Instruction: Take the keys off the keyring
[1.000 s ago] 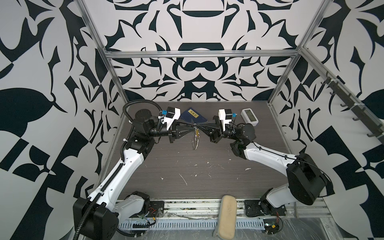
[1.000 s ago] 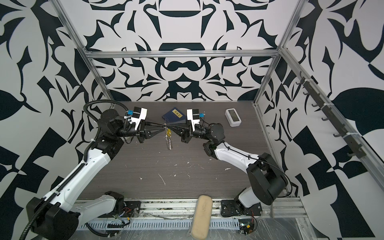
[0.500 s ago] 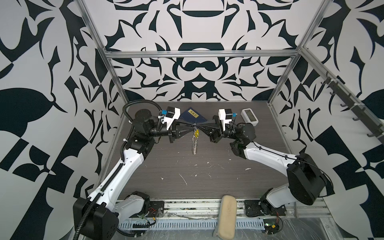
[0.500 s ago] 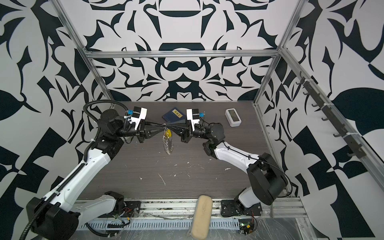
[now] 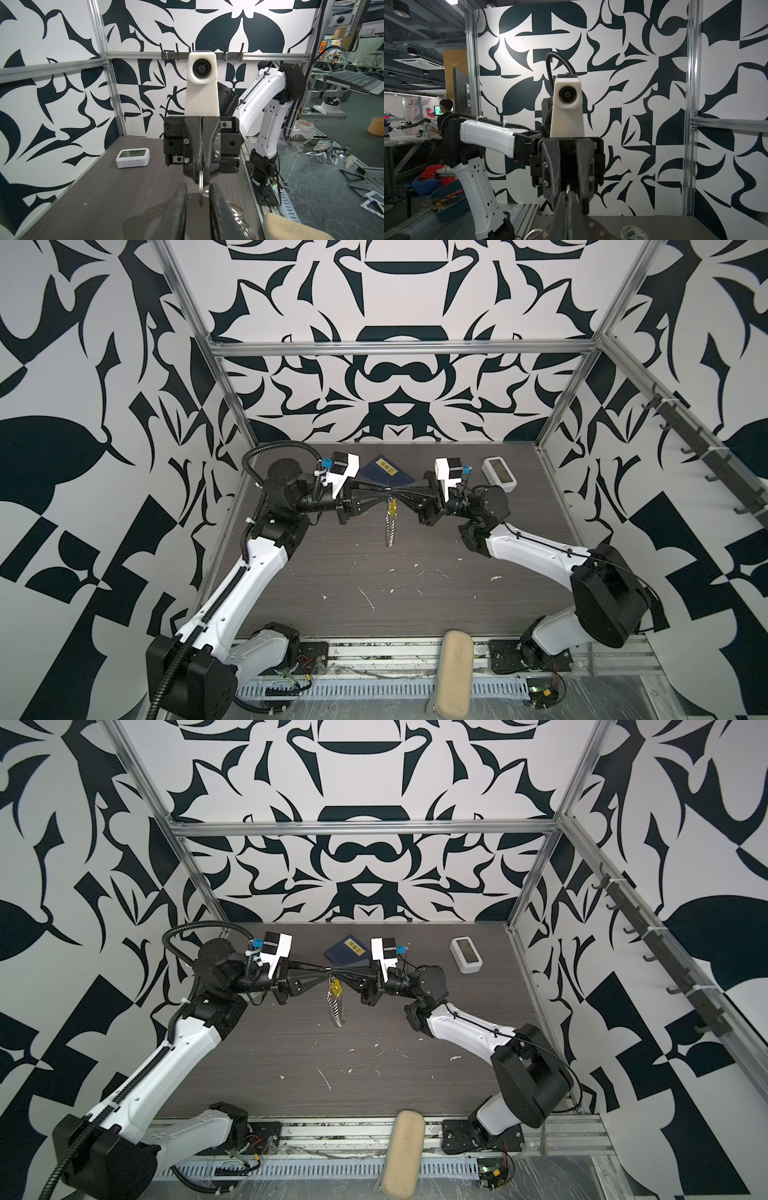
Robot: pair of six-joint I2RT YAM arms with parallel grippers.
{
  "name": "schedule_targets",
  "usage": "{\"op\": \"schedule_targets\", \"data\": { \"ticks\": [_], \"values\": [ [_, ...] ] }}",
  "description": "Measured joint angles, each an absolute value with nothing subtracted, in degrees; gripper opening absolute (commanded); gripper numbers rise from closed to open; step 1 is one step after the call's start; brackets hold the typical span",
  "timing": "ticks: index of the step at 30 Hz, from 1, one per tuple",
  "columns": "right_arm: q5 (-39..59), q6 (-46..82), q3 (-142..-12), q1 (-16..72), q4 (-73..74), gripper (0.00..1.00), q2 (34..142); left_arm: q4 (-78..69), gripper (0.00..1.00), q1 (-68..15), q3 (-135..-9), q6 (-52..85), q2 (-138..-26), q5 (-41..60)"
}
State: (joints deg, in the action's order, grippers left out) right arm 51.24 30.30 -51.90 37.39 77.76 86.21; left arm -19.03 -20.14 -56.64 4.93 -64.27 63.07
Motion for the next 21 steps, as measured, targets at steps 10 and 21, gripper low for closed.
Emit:
{"op": "schedule_targets", "data": {
  "ticks": [10, 21],
  "values": [
    [51.4, 30.3, -52.2, 37.4, 77.8, 0.00, 86.2, -20.0, 0.23, -20.1, -56.6, 6.0, -64.3, 63.0],
    [51.4, 30.3, -52.3, 37.4, 77.4, 0.00, 86.2, -19.6, 0.18, -20.1, -56.5, 4.7, -64.2, 62.6]
  ]
}}
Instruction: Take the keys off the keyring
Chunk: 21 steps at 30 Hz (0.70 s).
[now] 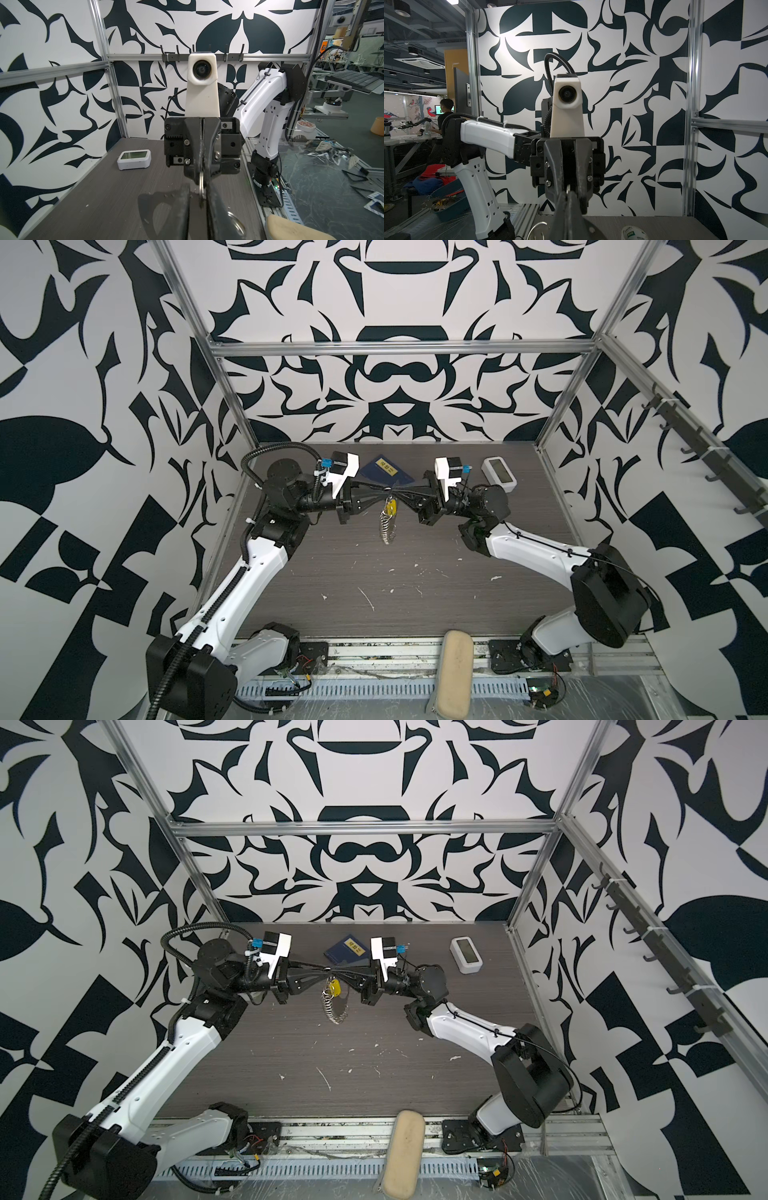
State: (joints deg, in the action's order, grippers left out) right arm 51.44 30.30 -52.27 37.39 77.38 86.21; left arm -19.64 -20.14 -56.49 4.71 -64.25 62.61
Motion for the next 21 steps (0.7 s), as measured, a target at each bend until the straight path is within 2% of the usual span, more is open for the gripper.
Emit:
{"op": "schedule_targets", "data": {
  "ticks": [6, 10, 21],
  "values": [
    [51.4, 30.3, -52.3, 37.4, 77.3, 0.00, 86.2, -19.5, 0.17, -20.1, -56.5, 4.4, -64.2, 62.6],
    [51.5, 30.3, -52.3, 37.4, 77.0, 0.00, 86.2, -19.4, 0.22, -20.1, -56.1, 4.3, -64.0, 62.2],
    [51.8, 30.3, -52.3, 37.4, 76.9, 0.00, 86.2, -19.2, 0.23, -20.1, -55.7, 4.0, -63.7, 61.7]
  ]
}}
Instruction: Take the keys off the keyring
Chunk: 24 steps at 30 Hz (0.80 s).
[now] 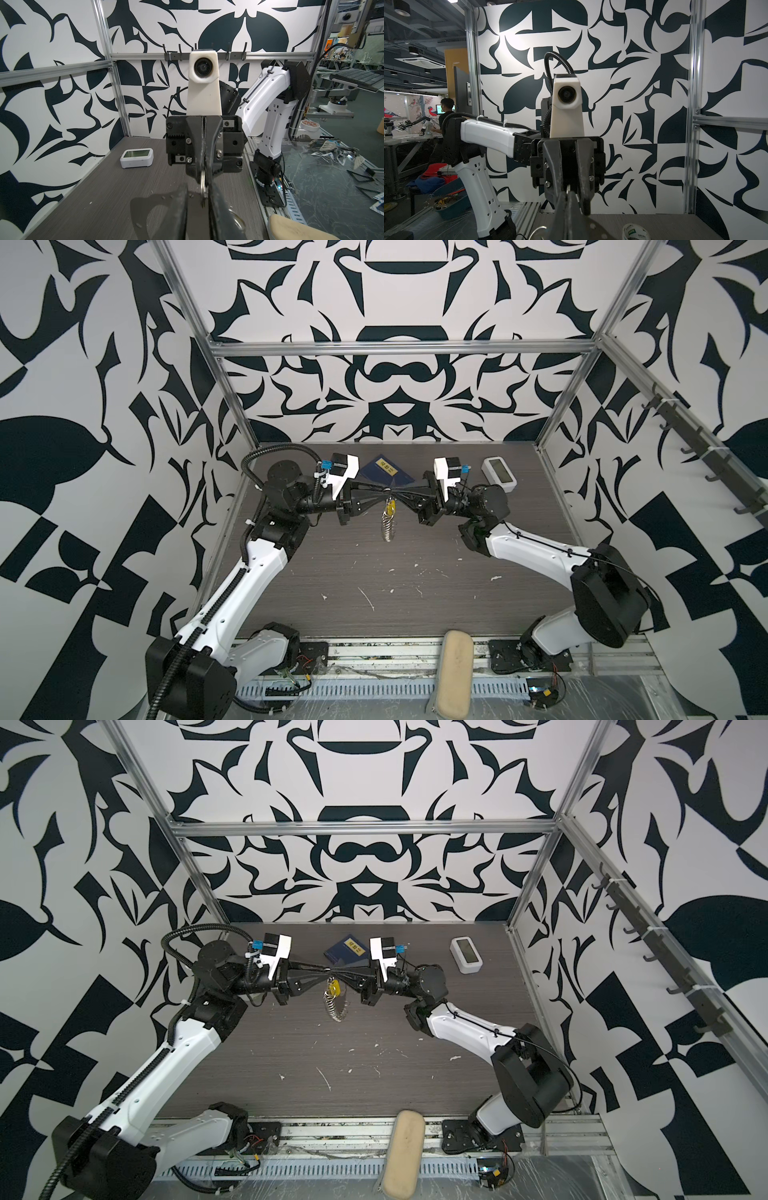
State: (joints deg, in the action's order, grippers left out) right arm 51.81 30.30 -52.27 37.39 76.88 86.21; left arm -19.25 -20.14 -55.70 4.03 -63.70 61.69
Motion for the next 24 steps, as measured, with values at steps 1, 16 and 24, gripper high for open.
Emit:
{"op": "schedule_targets", "data": {
  "ticks": [1, 16, 24],
  "values": [
    [51.8, 30.3, -52.3, 37.4, 76.9, 0.00, 86.2, -19.2, 0.25, -20.1, -55.7, 4.0, -63.7, 61.7],
    [51.9, 30.3, -52.3, 37.4, 77.0, 0.00, 86.2, -17.7, 0.31, -20.1, -55.7, 3.5, -62.4, 60.5],
    [51.9, 30.3, -52.3, 37.4, 77.0, 0.00, 86.2, -17.6, 0.30, -20.1, -55.7, 3.4, -61.6, 60.0]
  ]
}}
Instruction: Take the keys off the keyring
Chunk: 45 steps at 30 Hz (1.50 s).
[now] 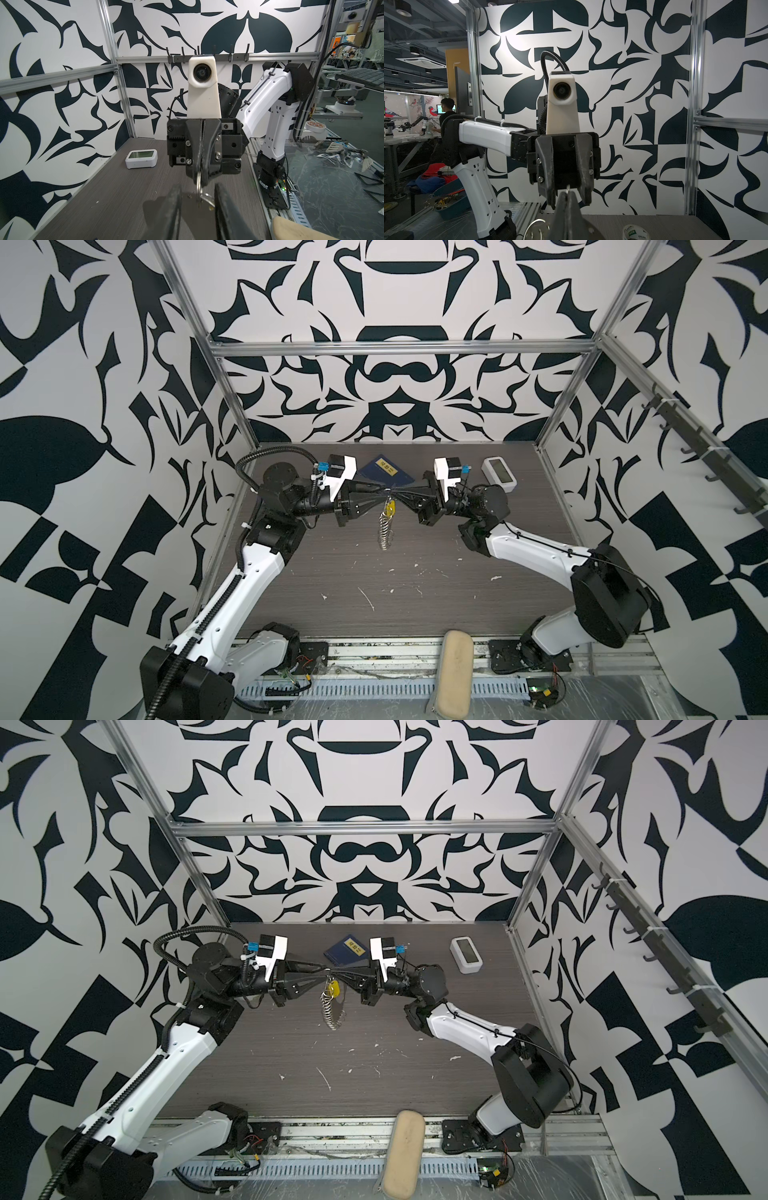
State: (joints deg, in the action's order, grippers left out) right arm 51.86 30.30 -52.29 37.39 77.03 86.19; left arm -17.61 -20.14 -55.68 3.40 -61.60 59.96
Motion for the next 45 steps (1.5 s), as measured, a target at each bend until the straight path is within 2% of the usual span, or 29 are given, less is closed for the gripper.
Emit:
{"op": "schedule_targets", "data": {
  "ticks": [22, 24, 27, 33, 36, 37, 45],
  "values": [
    [51.9, 30.5, -52.3, 37.4, 77.0, 0.00, 86.2, -14.7, 0.16, -20.1, -55.7, 1.7, -61.6, 59.4],
    [51.9, 30.5, -52.3, 37.4, 77.0, 0.00, 86.2, -14.7, 0.12, -20.1, -55.7, 1.7, -61.6, 59.5],
    [51.8, 30.5, -52.3, 37.4, 77.0, 0.00, 86.2, -14.7, 0.01, -20.1, -55.7, 1.7, -61.6, 59.9],
    [51.8, 30.6, -52.3, 37.3, 77.1, 0.00, 86.2, -14.7, 0.00, -20.1, -55.7, 1.4, -61.6, 60.5],
    [51.8, 30.8, -52.3, 37.3, 77.1, 0.19, 86.2, -14.7, 0.00, -20.1, -55.7, 1.0, -61.5, 60.5],
    [51.8, 30.8, -52.3, 37.3, 77.2, 0.22, 86.1, -14.7, 0.00, -20.1, -55.7, 0.9, -61.5, 60.4],
    [51.0, 29.8, -49.8, 36.5, 76.5, 0.27, 81.9, -14.3, 0.00, -20.1, -55.7, 0.4, -61.5, 60.3]
  ]
}}
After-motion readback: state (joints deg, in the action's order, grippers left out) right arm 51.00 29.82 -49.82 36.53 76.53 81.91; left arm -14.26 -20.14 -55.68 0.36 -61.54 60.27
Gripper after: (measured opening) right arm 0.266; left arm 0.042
